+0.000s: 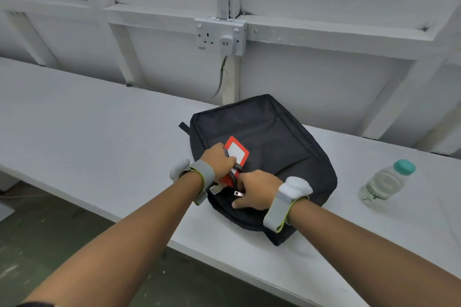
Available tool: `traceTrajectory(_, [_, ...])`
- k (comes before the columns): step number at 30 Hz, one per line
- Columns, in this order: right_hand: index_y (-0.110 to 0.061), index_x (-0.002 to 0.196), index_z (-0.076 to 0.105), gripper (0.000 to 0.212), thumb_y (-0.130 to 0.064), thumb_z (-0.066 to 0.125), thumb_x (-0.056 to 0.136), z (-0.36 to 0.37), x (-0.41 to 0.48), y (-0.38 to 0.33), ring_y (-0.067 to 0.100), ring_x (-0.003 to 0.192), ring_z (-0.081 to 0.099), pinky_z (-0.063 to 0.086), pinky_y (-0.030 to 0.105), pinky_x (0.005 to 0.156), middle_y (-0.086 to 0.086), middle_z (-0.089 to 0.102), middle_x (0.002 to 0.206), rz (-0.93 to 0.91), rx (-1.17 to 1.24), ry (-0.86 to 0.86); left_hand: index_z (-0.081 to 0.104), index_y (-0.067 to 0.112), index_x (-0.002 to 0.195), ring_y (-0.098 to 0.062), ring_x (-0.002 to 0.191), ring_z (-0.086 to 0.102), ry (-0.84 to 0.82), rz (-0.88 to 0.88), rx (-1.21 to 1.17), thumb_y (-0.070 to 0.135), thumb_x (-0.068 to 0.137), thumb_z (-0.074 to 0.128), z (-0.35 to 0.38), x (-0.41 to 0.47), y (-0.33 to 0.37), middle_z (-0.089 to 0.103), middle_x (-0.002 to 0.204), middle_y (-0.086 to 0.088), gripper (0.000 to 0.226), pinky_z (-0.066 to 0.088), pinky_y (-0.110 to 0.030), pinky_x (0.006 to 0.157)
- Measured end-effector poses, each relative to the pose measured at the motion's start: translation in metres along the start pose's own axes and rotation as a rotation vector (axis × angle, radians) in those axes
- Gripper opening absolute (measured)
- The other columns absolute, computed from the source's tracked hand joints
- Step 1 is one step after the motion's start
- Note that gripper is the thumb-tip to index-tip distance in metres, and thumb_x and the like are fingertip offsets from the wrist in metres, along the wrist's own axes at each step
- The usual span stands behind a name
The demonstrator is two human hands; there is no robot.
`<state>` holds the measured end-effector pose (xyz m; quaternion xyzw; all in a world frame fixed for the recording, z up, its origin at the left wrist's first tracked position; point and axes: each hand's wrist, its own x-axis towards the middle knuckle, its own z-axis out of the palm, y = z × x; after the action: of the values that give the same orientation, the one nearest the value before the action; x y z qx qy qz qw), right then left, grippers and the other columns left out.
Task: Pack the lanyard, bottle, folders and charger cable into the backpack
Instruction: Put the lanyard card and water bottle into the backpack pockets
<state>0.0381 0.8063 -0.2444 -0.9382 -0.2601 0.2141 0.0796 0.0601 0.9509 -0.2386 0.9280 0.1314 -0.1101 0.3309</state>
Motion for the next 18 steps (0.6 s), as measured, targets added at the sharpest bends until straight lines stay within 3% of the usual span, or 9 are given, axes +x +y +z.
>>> traceTrajectory(4, [-0.014, 0.089, 0.062, 0.026, -0.04, 0.062, 0.086, 0.014, 0.004, 0.007, 0.03, 0.087, 0.064, 0.047, 0.033, 0.066, 0.009, 0.067, 0.092, 0.006, 0.021, 0.068, 0.046, 0.009, 0.107, -0.028, 0.088, 0.052, -0.061, -0.012, 0.038, 0.026, 0.094, 0.053, 0.016, 0.002, -0.001, 0.06, 0.116, -0.016, 0.023, 0.038, -0.031, 0.074])
traceTrajectory(7, [-0.007, 0.077, 0.058, 0.029, -0.035, 0.058, 0.084, 0.006, 0.005, 0.014, 0.032, 0.078, 0.062, 0.048, 0.034, 0.063, 0.009, 0.059, 0.076, 0.097, 0.13, 0.15, 0.046, 0.007, 0.113, -0.034, 0.097, 0.057, -0.096, -0.027, 0.073, 0.027, 0.095, 0.052, 0.027, 0.004, -0.006, 0.06, 0.118, -0.018, 0.027, 0.042, -0.033, 0.076])
traceTrajectory(12, [-0.005, 0.085, 0.067, 0.031, -0.033, 0.059, 0.076, 0.0, 0.002, 0.037, 0.03, 0.076, 0.064, 0.054, 0.036, 0.066, 0.009, 0.067, 0.082, 0.301, 0.216, 0.278, 0.044, 0.006, 0.122, -0.038, 0.111, 0.058, -0.135, -0.061, 0.138, 0.033, 0.097, 0.051, 0.034, 0.006, -0.011, 0.058, 0.126, -0.019, 0.037, 0.045, -0.038, 0.087])
traceTrajectory(18, [-0.009, 0.08, 0.061, 0.024, -0.032, 0.055, 0.078, -0.026, -0.004, 0.092, 0.033, 0.07, 0.058, 0.042, 0.03, 0.057, 0.006, 0.057, 0.072, 0.461, 0.144, 0.462, 0.042, 0.007, 0.129, -0.035, 0.113, 0.057, -0.175, -0.086, 0.167, 0.033, 0.098, 0.05, 0.033, 0.007, -0.009, 0.056, 0.129, -0.017, 0.041, 0.044, -0.036, 0.085])
